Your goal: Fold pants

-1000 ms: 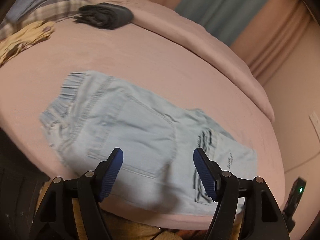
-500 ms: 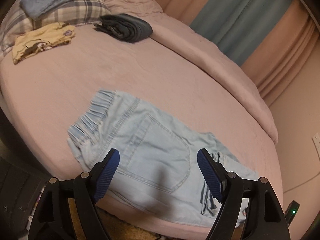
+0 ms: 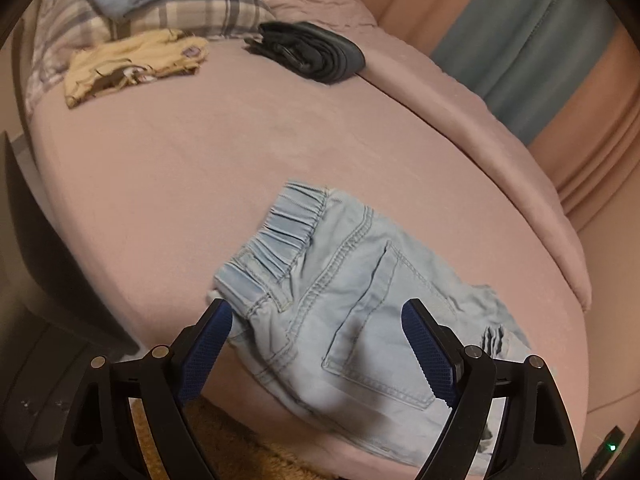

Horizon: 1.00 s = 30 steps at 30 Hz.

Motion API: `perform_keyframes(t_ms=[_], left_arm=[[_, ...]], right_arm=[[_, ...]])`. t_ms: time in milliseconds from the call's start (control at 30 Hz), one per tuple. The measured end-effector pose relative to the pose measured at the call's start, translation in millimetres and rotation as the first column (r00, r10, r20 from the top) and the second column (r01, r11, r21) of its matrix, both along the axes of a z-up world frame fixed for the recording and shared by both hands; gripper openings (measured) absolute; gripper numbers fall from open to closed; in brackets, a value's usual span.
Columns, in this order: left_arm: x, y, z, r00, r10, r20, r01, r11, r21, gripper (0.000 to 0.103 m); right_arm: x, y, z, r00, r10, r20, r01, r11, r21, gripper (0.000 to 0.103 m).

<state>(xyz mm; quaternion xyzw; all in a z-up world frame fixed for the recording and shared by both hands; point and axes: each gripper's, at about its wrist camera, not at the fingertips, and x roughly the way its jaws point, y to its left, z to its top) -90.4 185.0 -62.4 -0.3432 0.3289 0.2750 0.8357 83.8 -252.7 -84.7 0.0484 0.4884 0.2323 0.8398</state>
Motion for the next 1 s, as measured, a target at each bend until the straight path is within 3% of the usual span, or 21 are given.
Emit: perform_keyframes(t_ms=[267, 467, 667, 800, 933, 1000], left_arm=[[4.9, 13.6, -18.7, 1.0, 0.02, -0.011, -0.02, 0.999, -0.045, 0.087], [10.7, 10.3, -25.1, 0.999, 0.012, -0.053, -0.012, 1.0, 0.009, 0.087], [4.0, 7.8, -20.3, 0.995, 0.067, -0.076, -0.066, 0.998, 0.021, 0.087], [-3.1, 11.0, -20.1, 0.996, 0.065, -0.06, -0.066, 0.997, -0.031, 0.087], [0.7, 18.6, -35.5, 0.992, 0.074, -0.101, -0.081, 0.994, -0.067, 0.087], [-0.6, 17.2, -35.0, 0.994, 0.078, -0.082, -0.083, 0.995, -0.054, 0.087]], right_arm=[[-5.7, 1.4, 20.7, 0.998, -0.007, 0.062, 0.007, 1.0, 0.01, 0.06], [-9.7, 8.6, 20.4, 0.998, 0.01, 0.056, -0.011, 1.0, 0.011, 0.06], [-14.0, 11.7, 20.2, 0.998, 0.023, 0.053, -0.023, 1.0, 0.014, 0.06], [-14.1, 11.1, 20.5, 0.998, 0.017, 0.055, -0.018, 1.0, 0.012, 0.061], [-12.6, 13.1, 18.7, 0.999, 0.02, 0.045, -0.021, 1.0, 0.017, 0.062], [-12.6, 14.8, 17.8, 0.999, 0.028, 0.04, -0.029, 0.999, 0.023, 0.062]])
